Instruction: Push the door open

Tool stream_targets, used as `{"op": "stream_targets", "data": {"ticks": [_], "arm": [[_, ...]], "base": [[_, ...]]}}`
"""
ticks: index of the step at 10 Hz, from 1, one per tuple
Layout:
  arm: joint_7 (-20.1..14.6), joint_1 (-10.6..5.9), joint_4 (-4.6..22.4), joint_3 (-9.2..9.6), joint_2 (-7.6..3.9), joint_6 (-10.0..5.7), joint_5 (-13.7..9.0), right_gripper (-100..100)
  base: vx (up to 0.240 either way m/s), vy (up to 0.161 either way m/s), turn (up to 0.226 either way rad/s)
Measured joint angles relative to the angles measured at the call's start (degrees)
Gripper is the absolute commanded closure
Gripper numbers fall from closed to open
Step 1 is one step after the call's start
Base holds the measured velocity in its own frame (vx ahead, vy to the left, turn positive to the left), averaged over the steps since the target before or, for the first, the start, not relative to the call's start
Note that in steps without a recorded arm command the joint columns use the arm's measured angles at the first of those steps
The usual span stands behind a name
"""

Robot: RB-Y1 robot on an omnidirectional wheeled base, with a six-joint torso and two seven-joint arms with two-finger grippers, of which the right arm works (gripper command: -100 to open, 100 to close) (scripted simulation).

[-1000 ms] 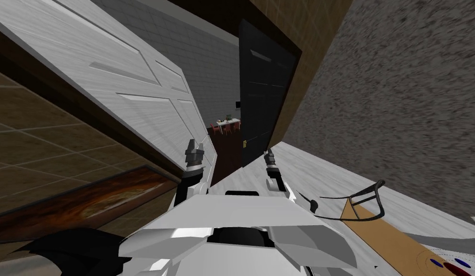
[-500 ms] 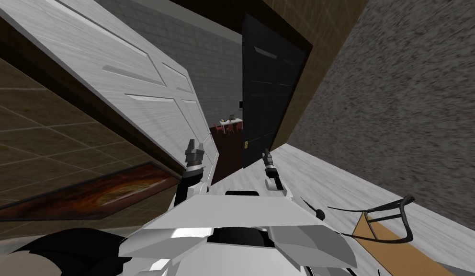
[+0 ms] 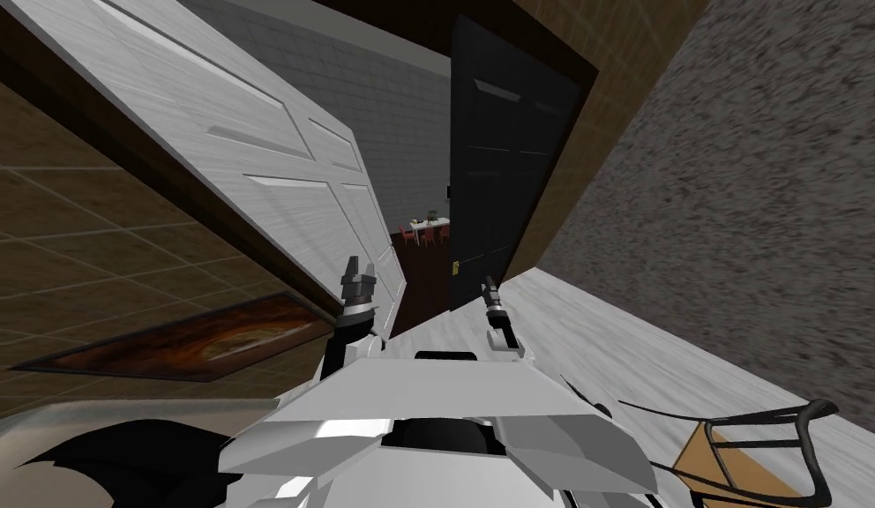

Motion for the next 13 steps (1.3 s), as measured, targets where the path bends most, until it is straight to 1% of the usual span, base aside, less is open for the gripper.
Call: {"op": "stream_targets", "data": {"ticks": [1,2,4,5,6,7,8,10,11,12,13], "arm": [[-0.1,-0.92,2.0,0.08,-0.1,-0.64,-0.1,-100],[-0.2,-1.41,3.3,0.1,-0.19,-0.91,-0.2,-100],[-0.4,-3.09,7.3,0.18,-0.49,-1.97,-0.4,-100],[-0.5,-3.89,9.1,0.28,-0.66,-2.51,-0.6,-100],[-0.6,-4.06,9.9,0.36,-0.67,-2.54,-0.6,-100],[-0.6,-4.76,11.6,0.4,-0.72,-3.0,-0.7,-100],[-0.7,-5.17,12.7,0.41,-0.87,-3.31,-0.8,-100],[-1.0,-6.77,16.5,0.48,-1.15,-4.46,-1.0,-100],[-1.1,-7.64,18.4,0.55,-1.17,-4.99,-1.1,-100],[-1.1,-7.94,19.3,0.61,-1.21,-5.16,-1.1,-100],[-1.2,-8.66,21.3,0.63,-1.32,-5.72,-1.2,-100]], "base": [[0.032,-0.069,0.077],[0.025,-0.071,0.134],[0.039,-0.085,0.212],[0.027,-0.061,0.056],[0.028,-0.063,0.105],[0.018,-0.049,0.084],[0.015,-0.046,0.137],[0.025,-0.078,0.208],[0.02,-0.075,0.074],[0.023,-0.067,0.101],[0.028,-0.076,0.189]]}}
